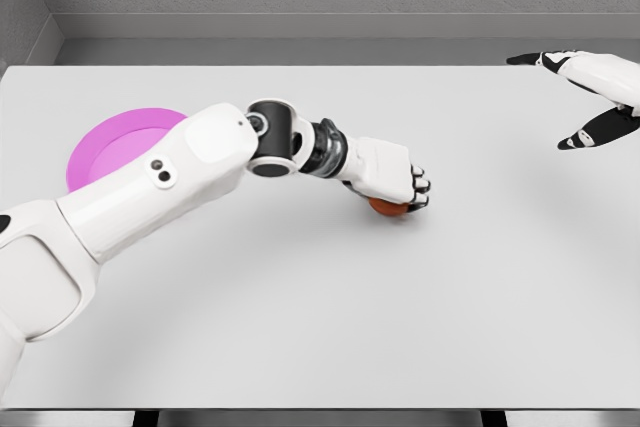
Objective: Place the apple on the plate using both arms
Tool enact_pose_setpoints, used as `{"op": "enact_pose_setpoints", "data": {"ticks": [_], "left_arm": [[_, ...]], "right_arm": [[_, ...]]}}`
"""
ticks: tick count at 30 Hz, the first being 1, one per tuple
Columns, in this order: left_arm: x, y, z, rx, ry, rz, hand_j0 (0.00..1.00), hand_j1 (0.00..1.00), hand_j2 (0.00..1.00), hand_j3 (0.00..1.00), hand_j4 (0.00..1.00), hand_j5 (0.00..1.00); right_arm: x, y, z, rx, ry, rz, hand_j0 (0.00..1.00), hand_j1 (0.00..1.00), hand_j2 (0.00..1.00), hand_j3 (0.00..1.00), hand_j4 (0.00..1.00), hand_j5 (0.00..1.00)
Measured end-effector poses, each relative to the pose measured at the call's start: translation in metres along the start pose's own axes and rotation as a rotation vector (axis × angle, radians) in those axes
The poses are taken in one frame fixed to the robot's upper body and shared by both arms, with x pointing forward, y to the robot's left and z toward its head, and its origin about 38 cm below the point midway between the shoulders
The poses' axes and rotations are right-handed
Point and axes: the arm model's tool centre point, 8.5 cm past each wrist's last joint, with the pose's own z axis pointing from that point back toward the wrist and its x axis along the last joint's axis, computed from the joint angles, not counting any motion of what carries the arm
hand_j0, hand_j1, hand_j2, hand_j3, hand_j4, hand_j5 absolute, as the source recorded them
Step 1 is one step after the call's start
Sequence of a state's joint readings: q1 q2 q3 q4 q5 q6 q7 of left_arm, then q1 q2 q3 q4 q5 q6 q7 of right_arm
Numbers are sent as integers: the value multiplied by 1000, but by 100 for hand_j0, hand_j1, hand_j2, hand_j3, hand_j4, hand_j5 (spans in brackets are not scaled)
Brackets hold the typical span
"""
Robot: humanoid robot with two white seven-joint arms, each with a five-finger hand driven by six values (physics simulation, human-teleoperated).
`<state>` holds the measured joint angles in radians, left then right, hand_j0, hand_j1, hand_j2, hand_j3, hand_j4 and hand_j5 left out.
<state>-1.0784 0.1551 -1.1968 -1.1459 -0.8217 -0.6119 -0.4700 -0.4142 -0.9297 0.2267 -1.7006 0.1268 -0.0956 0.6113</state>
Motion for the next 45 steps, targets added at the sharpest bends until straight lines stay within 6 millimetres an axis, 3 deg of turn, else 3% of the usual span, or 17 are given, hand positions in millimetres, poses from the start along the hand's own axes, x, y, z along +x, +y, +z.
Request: {"op": "enact_pose_setpoints", "data": {"ticks": [5, 12, 16, 19, 23, 27, 31, 32, 33, 34, 43, 45], "left_arm": [[-22, -16, 48, 33, 75, 40, 4, 4, 4, 4, 4, 4], [-50, -52, 142, 50, 223, 111, 4, 4, 4, 4, 4, 4], [-46, -106, 184, 13, 286, 225, 4, 4, 4, 4, 4, 4], [-47, -130, 210, -18, 337, 267, 4, 4, 4, 4, 4, 4], [-53, -146, 229, -52, 383, 298, 5, 5, 5, 5, 5, 5], [-54, -167, 236, -104, 411, 328, 6, 6, 6, 6, 6, 6], [-55, -176, 238, -143, 428, 319, 9, 9, 9, 9, 9, 9], [-55, -177, 239, -148, 430, 317, 19, 19, 19, 19, 19, 19], [-54, -179, 238, -154, 429, 320, 77, 77, 77, 77, 77, 77], [-53, -181, 238, -158, 429, 320, 100, 100, 100, 100, 100, 100], [-50, -192, 250, -175, 447, 355, 100, 100, 100, 100, 100, 100], [-51, -194, 263, -106, 472, 421, 100, 100, 100, 100, 100, 100]], "right_arm": [[0, 0, 0, 0, 0, 0, 100, 100, 100, 100, 100, 100], [0, 0, 0, 0, 0, 0, 100, 100, 100, 100, 100, 100], [0, 0, 0, 1, 0, 0, 100, 100, 100, 100, 100, 100], [0, 1, 0, 1, 0, 0, 100, 100, 100, 100, 100, 100], [0, 0, 0, 1, 0, 0, 100, 100, 100, 100, 100, 100], [1, 0, 0, 0, -2, 2, 100, 100, 100, 100, 100, 100], [1, 0, 0, 0, -3, 2, 100, 100, 100, 100, 100, 100], [1, 0, 0, 0, -3, 2, 100, 100, 100, 100, 100, 100], [1, 0, 0, 0, -3, 2, 100, 100, 100, 100, 100, 100], [1, 0, 0, 0, -3, 2, 100, 100, 100, 100, 100, 100], [1, 0, 0, 0, -3, 2, 100, 100, 100, 100, 100, 100], [1, -1, 0, -2, -3, 3, 100, 100, 100, 100, 100, 100]]}}
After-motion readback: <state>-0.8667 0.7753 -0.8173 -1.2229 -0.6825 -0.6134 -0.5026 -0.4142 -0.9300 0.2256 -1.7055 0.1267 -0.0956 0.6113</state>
